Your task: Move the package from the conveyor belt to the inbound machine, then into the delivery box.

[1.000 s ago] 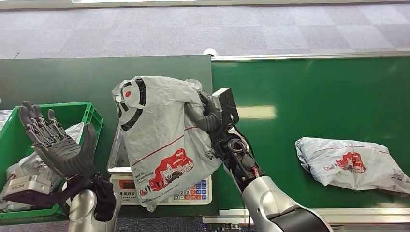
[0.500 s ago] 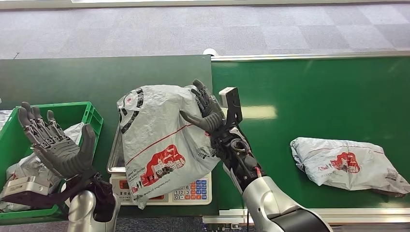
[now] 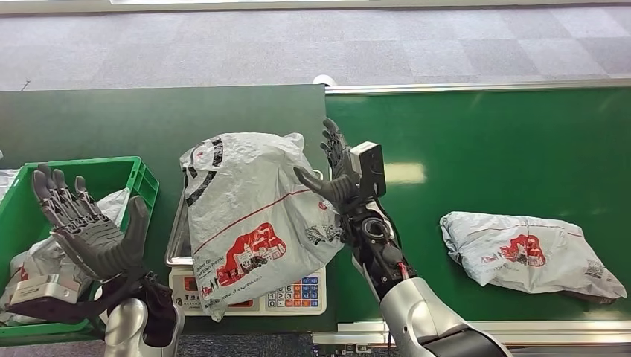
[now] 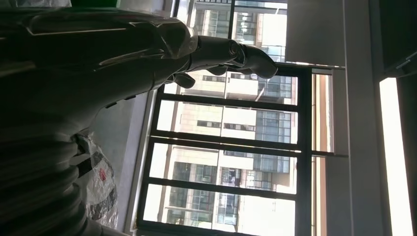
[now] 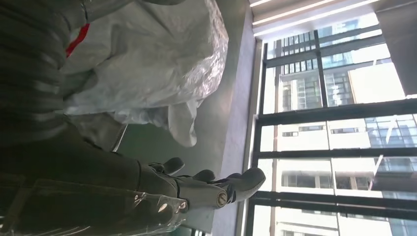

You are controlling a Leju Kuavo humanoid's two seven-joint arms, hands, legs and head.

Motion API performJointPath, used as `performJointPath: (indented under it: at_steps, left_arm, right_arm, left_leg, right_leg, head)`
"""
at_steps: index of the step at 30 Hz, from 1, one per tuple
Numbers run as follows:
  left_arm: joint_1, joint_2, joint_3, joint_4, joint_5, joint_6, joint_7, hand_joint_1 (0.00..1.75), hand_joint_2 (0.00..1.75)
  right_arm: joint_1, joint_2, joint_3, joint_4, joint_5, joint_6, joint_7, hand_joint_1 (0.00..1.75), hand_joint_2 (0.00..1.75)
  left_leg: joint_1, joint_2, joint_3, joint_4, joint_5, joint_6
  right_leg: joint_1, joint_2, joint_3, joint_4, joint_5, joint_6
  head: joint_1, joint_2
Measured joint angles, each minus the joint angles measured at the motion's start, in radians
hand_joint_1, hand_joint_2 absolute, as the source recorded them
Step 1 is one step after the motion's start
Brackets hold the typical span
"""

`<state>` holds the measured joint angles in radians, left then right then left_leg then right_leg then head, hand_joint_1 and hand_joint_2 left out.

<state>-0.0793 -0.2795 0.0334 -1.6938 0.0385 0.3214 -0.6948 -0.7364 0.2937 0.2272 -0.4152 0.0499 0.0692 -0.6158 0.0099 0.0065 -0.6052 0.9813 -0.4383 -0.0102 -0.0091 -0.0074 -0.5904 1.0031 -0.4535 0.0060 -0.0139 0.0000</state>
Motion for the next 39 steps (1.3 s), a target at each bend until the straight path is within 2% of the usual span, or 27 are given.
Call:
performJointPath:
  at_steps: [5,13,20,24,33,39]
  left_arm:
    - [0.002,0.009,-0.012,0.017,-0.004,0.007,0.0,0.0,1.75]
    - [0.004,0.028,-0.028,0.062,-0.009,-0.004,0.0,0.0,1.75]
    - [-0.031,0.053,-0.107,0.233,-0.044,-0.074,0.0,0.0,1.75]
    - [-0.067,0.066,-0.173,0.339,-0.166,-0.015,0.011,0.0,1.75]
    - [-0.165,0.089,-0.295,0.516,-0.42,-0.008,0.157,0.0,1.75]
    - [-0.197,0.092,-0.323,0.569,-0.521,-0.012,0.222,0.0,1.75]
  right_arm:
    - [0.019,-0.035,-0.009,-0.013,-0.008,-0.033,-0.01,0.0,1.75]
    - [0.02,-0.06,-0.04,-0.023,-0.034,-0.073,0.008,0.0,1.75]
    - [0.024,-0.092,-0.093,-0.046,-0.055,-0.124,0.011,0.0,1.75]
    - [0.048,-0.113,-0.108,-0.068,-0.053,-0.141,0.01,0.0,1.75]
    - [0.074,-0.132,-0.116,-0.099,-0.046,-0.136,0.013,0.0,1.75]
    - [0.081,-0.131,-0.116,-0.112,-0.023,-0.122,0.028,0.0,1.75]
  left_leg:
    - [0.0,0.001,0.0,0.0,0.0,0.0]
    - [0.0,0.0,0.0,0.0,0.0,0.0]
    - [0.0,0.0,0.0,0.0,0.0,0.0]
    - [0.0,-0.001,0.0,0.001,0.0,0.0]
    - [0.0,0.0,0.0,0.0,0.0,0.0]
    - [0.0,0.0,0.0,0.0,0.0,0.0]
  right_leg:
    - [0.0,0.0,0.0,0.0,0.0,0.0]
    - [0.0,0.0,0.0,0.0,0.0,0.0]
    - [-0.001,0.0,0.0,0.0,0.0,0.0]
    - [-0.001,0.0,0.0,0.0,0.0,0.0]
    - [0.0,0.0,0.0,0.0,0.0,0.0]
    - [0.0,0.0,0.0,0.0,0.0,0.0]
  head:
    - [0.0,0.0]
    - [0.0,0.0]
    - [0.0,0.0]
    - [0.0,0.0]
    - [0.0,0.0]
    - [0.0,0.0]
